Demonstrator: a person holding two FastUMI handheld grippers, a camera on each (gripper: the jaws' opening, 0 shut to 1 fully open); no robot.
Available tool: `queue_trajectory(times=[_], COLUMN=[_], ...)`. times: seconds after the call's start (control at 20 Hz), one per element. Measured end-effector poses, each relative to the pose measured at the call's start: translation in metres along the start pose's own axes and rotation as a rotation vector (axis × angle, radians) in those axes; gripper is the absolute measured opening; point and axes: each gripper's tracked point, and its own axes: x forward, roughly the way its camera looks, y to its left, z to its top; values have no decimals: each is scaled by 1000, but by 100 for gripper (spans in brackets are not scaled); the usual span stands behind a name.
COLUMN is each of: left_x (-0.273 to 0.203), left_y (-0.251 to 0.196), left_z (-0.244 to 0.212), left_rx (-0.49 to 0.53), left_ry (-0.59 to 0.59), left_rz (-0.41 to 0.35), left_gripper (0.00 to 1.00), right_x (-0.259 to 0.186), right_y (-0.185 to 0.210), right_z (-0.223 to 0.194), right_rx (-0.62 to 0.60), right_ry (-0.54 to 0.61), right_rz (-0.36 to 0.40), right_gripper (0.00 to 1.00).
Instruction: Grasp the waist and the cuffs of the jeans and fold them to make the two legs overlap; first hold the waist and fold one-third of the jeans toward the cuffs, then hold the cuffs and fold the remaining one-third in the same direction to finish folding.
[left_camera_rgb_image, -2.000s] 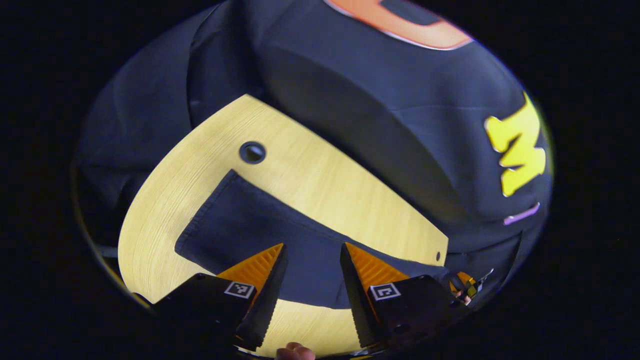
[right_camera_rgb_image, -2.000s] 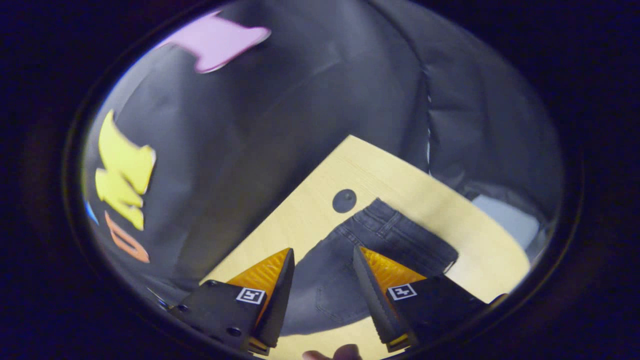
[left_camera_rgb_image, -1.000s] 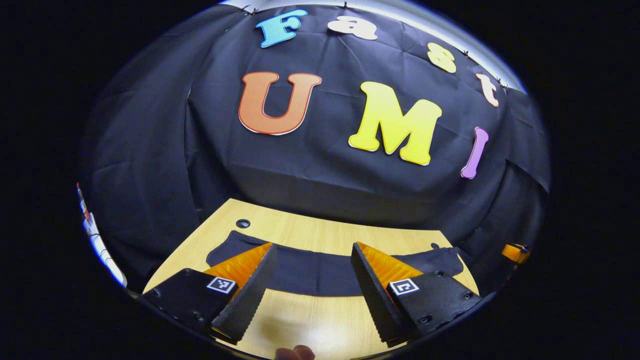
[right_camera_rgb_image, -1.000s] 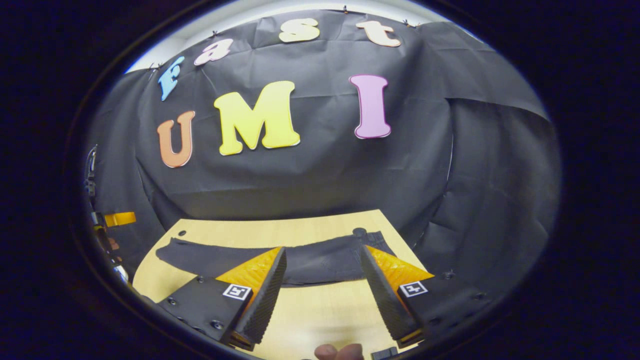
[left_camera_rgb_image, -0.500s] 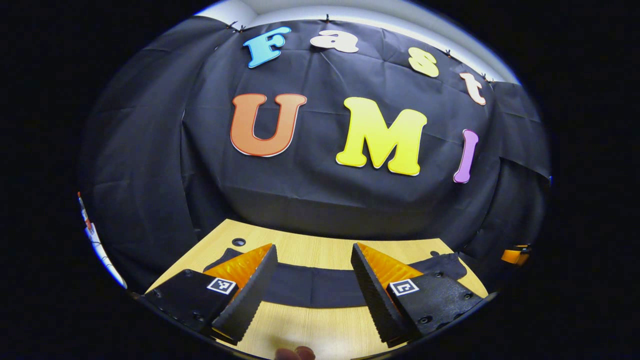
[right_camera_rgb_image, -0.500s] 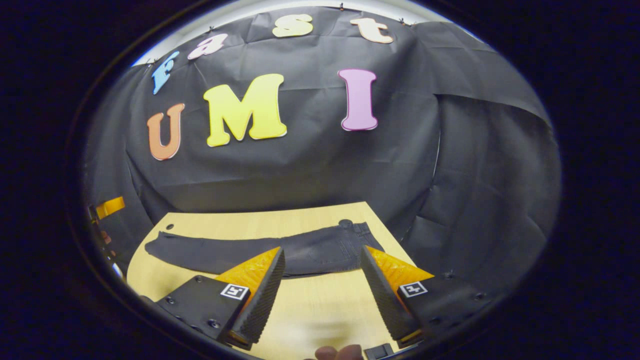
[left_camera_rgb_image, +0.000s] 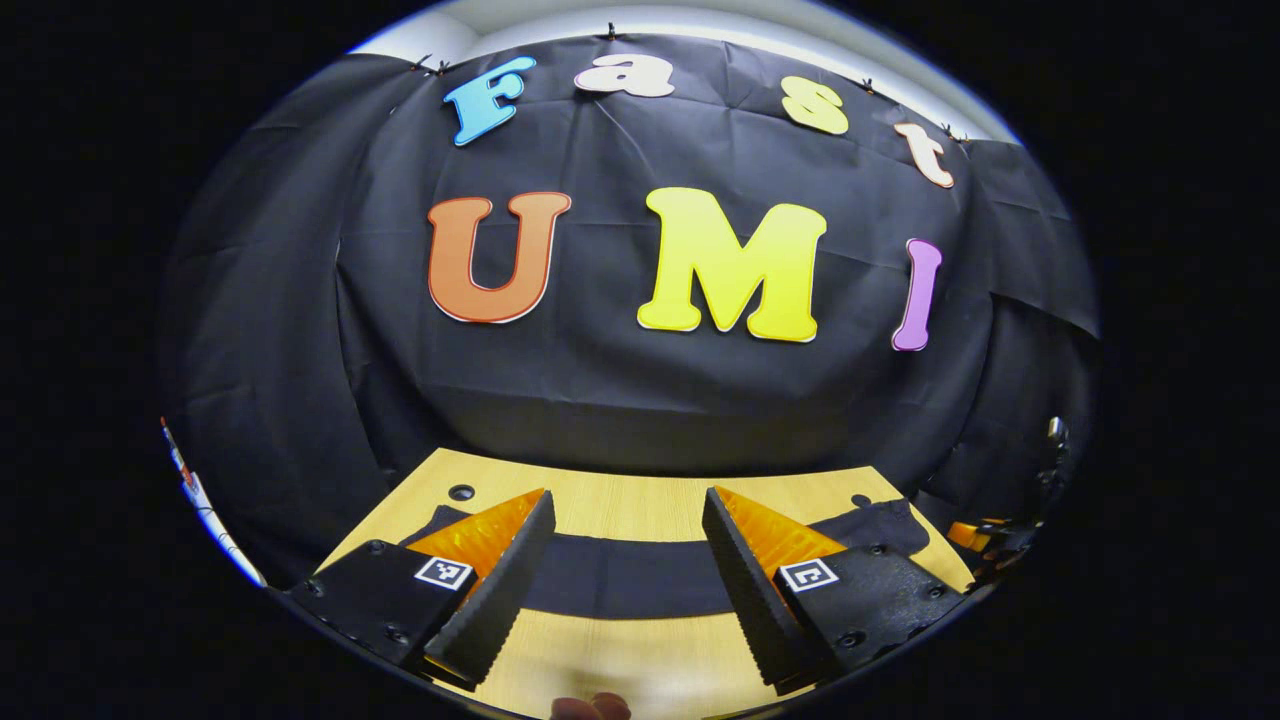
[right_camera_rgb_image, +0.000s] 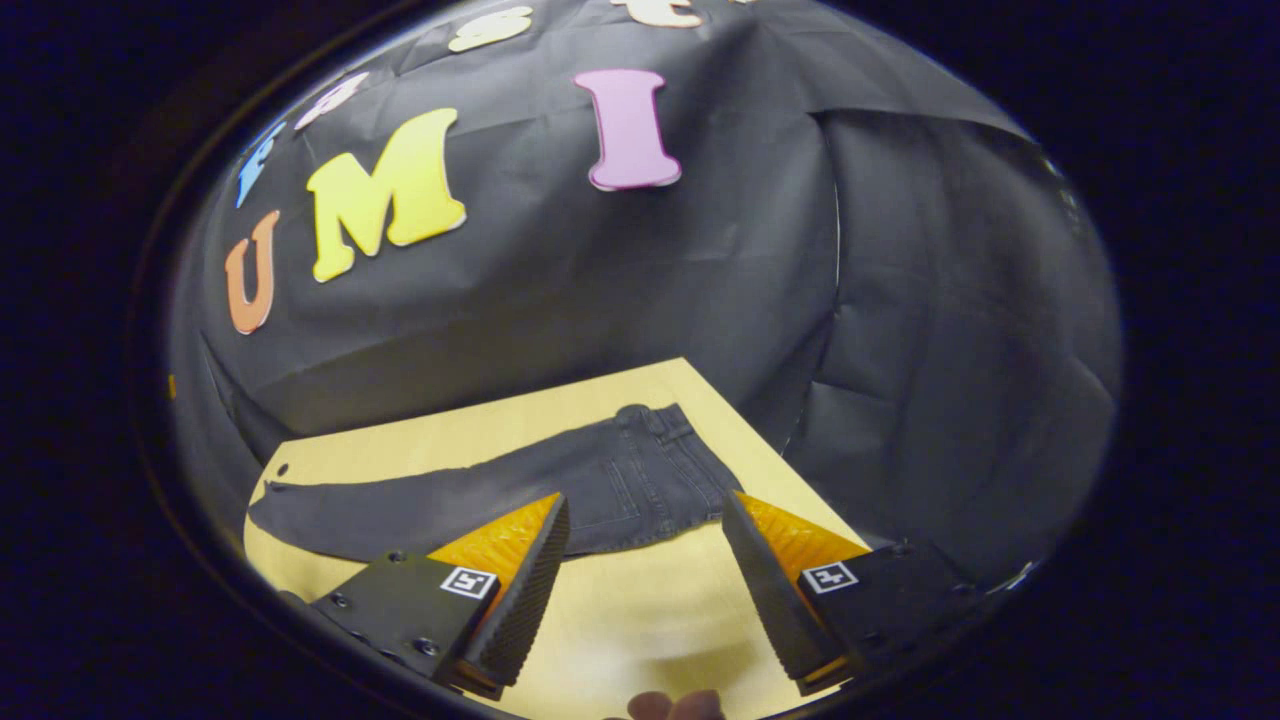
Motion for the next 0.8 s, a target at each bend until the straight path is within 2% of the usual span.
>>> queue_trajectory(times=[0.25, 0.3, 0.4, 0.45, 0.5, 0.55, 0.65, 0.7, 0.8], left_x=[1, 2, 5, 6, 8, 9, 10, 11, 12], left_y=[-14, -17, -18, -20, -20, -20, -17, -16, -15], left_z=[-20, -22, -25, -27, -26, -27, -29, -28, -27], left_rx=[-9, -14, -17, -19, -21, -22, -25, -32, -44], left_ry=[53, 64, 74, 82, 88, 92, 103, 104, 104], left_rz=[33, 39, 52, 58, 63, 70, 83, 88, 95], left_gripper=[95, 96, 95, 96, 96, 96, 96, 95, 95], right_x=[85, 98, 124, 134, 145, 153, 157, 160, 165], right_y=[-40, -44, -53, -54, -54, -56, -57, -56, -56], right_z=[-7, -7, -11, -14, -19, -23, -30, -33, -37], right_rx=[21, 28, 31, 35, 40, 43, 58, 66, 79], right_ry=[34, 39, 58, 71, 80, 93, 111, 119, 123], right_rz=[-31, -29, -30, -25, -22, -20, -14, -11, 0], right_gripper=[95, 88, 88, 95, 95, 89, 89, 95, 95])
